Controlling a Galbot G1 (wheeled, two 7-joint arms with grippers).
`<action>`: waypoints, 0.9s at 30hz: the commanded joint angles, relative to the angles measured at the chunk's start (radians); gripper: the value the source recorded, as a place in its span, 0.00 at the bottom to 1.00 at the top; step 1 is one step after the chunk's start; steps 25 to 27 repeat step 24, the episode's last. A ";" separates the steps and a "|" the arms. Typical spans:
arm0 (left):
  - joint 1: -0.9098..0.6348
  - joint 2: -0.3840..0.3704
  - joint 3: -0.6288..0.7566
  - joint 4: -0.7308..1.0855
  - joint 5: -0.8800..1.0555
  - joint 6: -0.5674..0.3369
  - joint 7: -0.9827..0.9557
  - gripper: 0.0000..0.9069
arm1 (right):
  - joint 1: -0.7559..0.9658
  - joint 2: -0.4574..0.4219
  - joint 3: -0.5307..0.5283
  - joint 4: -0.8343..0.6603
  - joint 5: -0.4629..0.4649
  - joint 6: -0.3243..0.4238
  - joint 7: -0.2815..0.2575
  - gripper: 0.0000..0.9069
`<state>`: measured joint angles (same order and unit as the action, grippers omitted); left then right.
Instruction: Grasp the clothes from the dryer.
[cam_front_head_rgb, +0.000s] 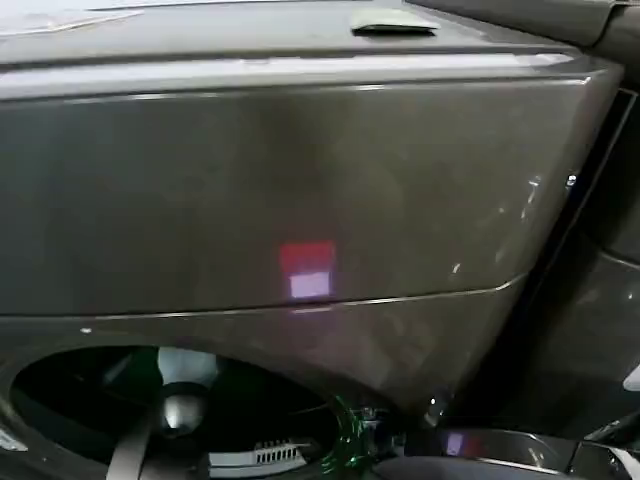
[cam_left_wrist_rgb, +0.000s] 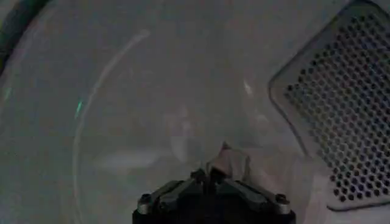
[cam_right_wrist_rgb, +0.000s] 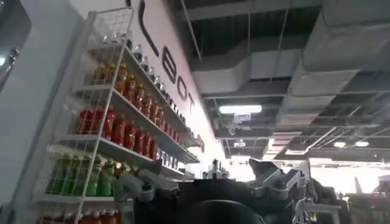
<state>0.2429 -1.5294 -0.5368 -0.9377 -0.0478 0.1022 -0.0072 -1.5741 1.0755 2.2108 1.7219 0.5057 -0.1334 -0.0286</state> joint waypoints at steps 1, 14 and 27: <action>-0.001 0.000 -0.002 -0.007 -0.079 0.018 -0.057 0.00 | 0.012 -0.004 0.008 0.006 0.002 -0.029 0.001 1.00; -0.009 0.006 0.017 0.006 -0.068 0.019 -0.032 0.00 | 0.014 -0.013 0.039 0.020 0.002 -0.115 0.009 1.00; -0.007 0.006 0.017 0.004 -0.065 0.021 -0.025 0.00 | 0.018 -0.012 0.038 0.024 -0.002 -0.135 0.015 1.00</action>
